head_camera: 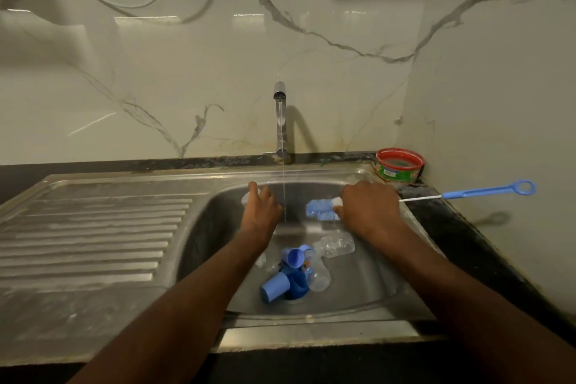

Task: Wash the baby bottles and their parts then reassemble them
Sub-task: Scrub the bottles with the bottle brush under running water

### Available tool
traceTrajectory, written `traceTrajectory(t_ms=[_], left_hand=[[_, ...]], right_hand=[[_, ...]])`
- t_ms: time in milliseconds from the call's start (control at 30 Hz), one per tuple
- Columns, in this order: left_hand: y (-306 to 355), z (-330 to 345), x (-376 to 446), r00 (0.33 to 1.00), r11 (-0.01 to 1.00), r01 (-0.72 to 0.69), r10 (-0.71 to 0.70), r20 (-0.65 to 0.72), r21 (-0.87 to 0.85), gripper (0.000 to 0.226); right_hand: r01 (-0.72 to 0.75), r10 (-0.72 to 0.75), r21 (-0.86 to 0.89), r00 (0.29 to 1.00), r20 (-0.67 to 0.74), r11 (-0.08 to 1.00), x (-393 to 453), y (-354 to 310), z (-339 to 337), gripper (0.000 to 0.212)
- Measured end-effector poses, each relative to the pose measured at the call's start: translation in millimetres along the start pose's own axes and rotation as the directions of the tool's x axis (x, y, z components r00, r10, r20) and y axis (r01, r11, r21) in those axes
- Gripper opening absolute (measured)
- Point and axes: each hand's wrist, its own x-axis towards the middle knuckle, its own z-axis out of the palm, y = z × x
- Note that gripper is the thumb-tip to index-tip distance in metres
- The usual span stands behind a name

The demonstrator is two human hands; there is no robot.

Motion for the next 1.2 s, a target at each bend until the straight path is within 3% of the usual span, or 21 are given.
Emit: traceTrajectory(t_ms=[133,233,267,333,400,467,567,667,767,867,1000,1200], left_hand=[[-0.5,-0.5,6.4,0.994,0.986,0.007,-0.026,-0.108,-0.167,0.064],[-8.1,12.6,9.5,0.979,0.866,0.083,-0.164,-0.122,-0.493,0.066],[-9.6,15.6,9.9,0.968,0.750,0.127,-0.237,-0.084,-0.650,0.065],[-11.6,12.7,11.1,0.930,0.350,0.186,-0.364,0.050,-0.918,0.065],[-14.6,2.7,15.8,0.876,-0.009,0.157,-0.460,0.144,-0.988,0.062],[-17.1,-8.8,23.0,0.851,-0.127,0.108,-0.501,0.158,-0.986,0.061],[-8.5,-18.6,30.0,0.844,-0.152,0.083,-0.514,0.150,-0.985,0.059],[4.5,-15.9,34.2,0.841,-0.065,0.106,-0.527,0.125,-0.992,0.053],[-1.3,-11.2,32.4,0.811,-0.064,0.065,-0.578,0.090,-0.996,0.055],[-10.4,-1.6,27.0,0.852,0.012,0.053,-0.522,0.039,-0.999,0.056],[-14.0,-2.0,18.5,0.829,-0.036,0.013,-0.558,0.031,-0.999,0.056],[-11.9,-7.6,16.1,0.851,-0.050,0.023,-0.524,0.046,-0.998,0.054]], right_hand=[[-0.001,0.001,0.044,1.000,0.017,0.999,1.1,0.5,4.7,0.026],[0.003,-0.007,0.101,0.999,0.036,0.995,2.2,2.1,6.5,0.030],[0.005,-0.011,0.122,0.999,0.045,0.993,2.1,1.9,6.4,0.031],[0.011,-0.023,0.160,0.997,0.073,0.987,1.2,-0.1,6.5,0.035],[0.023,-0.037,0.168,0.996,0.082,0.985,-0.6,-3.7,8.1,0.038],[0.036,-0.052,0.169,0.995,0.088,0.985,-1.7,-6.5,9.5,0.037],[0.053,-0.073,0.179,0.991,0.108,0.983,-1.2,-8.7,11.5,0.039],[0.068,-0.090,0.172,0.988,0.127,0.983,-1.5,-7.4,13.5,0.044],[0.068,-0.095,0.180,0.984,0.148,0.981,-1.2,-4.0,16.0,0.046],[0.060,-0.090,0.193,0.985,0.150,0.979,0.4,-2.9,16.8,0.046],[0.065,-0.096,0.188,0.982,0.164,0.980,0.8,-5.3,15.9,0.048],[0.062,-0.104,0.203,0.974,0.202,0.977,-0.8,-4.0,14.4,0.048]])
